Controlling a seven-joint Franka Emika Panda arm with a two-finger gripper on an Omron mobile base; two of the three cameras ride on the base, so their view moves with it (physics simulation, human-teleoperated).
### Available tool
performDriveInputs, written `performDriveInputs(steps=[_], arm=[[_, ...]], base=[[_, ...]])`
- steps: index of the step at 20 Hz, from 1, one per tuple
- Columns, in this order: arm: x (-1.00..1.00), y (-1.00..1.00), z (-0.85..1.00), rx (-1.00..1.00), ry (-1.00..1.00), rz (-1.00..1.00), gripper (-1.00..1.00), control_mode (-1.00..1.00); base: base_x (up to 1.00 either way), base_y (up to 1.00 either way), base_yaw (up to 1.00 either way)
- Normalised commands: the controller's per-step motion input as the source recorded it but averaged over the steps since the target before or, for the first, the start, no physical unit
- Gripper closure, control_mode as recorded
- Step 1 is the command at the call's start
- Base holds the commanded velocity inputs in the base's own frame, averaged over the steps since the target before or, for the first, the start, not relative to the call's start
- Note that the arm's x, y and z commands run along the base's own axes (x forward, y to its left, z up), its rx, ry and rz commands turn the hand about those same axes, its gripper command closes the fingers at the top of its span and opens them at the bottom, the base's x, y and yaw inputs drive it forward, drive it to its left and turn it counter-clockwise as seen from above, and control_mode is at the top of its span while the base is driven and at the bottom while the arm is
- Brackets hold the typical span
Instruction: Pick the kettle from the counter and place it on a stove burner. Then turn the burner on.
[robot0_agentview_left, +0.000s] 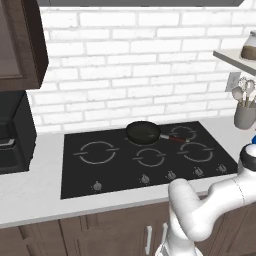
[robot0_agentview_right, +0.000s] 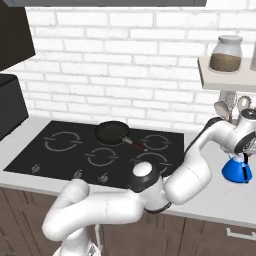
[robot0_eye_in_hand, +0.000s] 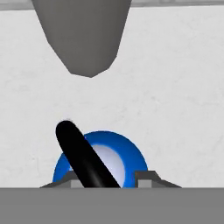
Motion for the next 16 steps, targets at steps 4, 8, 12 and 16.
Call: performDriveInputs(steps=[4, 8, 12, 16], arm=[[-0.03, 0.19, 0.10, 0.00, -0.07, 0.00, 1.00, -1.00], [-0.38, 0.95, 0.49, 0.00, -0.26, 0.00, 1.00, -1.00], [-0.54, 1.00, 0.58, 0.00, -0.35, 0.00, 1.00, -1.00], [-0.67, 1.00, 0.26, 0.03, -0.38, 0.00, 1.00, -1.00]], base=[[0.00, 0.00, 0.00], [0.00, 0.00, 0.00], [0.00, 0.00, 0.00], [0.00, 0.00, 0.00]])
